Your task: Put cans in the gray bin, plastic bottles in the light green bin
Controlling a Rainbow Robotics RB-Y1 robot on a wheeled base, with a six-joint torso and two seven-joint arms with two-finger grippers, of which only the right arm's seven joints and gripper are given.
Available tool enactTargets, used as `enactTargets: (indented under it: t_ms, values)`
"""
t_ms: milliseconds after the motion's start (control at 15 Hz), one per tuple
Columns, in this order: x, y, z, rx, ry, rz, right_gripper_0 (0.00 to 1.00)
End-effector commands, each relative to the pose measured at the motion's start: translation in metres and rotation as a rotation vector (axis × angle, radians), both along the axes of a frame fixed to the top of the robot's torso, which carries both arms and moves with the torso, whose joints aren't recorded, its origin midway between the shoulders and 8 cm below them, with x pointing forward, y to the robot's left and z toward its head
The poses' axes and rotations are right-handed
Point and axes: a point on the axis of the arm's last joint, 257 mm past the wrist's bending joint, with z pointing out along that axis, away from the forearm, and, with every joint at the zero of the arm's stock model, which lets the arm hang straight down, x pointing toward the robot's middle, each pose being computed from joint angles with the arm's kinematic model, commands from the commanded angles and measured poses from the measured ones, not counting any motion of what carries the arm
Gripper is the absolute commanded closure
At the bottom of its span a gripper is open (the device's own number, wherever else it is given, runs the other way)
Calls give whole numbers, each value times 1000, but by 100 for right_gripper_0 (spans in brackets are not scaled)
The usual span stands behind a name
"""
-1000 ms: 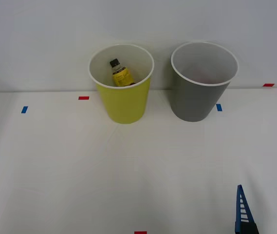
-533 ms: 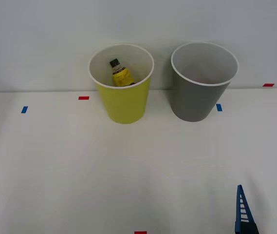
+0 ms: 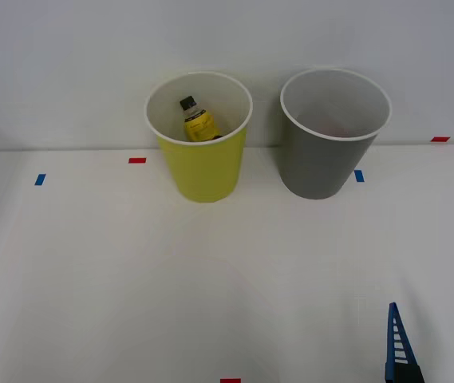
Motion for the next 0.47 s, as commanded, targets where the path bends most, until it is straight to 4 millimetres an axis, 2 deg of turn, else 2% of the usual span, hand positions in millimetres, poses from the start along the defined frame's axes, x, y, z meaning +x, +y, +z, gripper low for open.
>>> enactTargets:
  t_ms: [67,467]
  values:
    - [0,0,0,0,0,0,0]
    - [0,0,0,0,0,0,0]
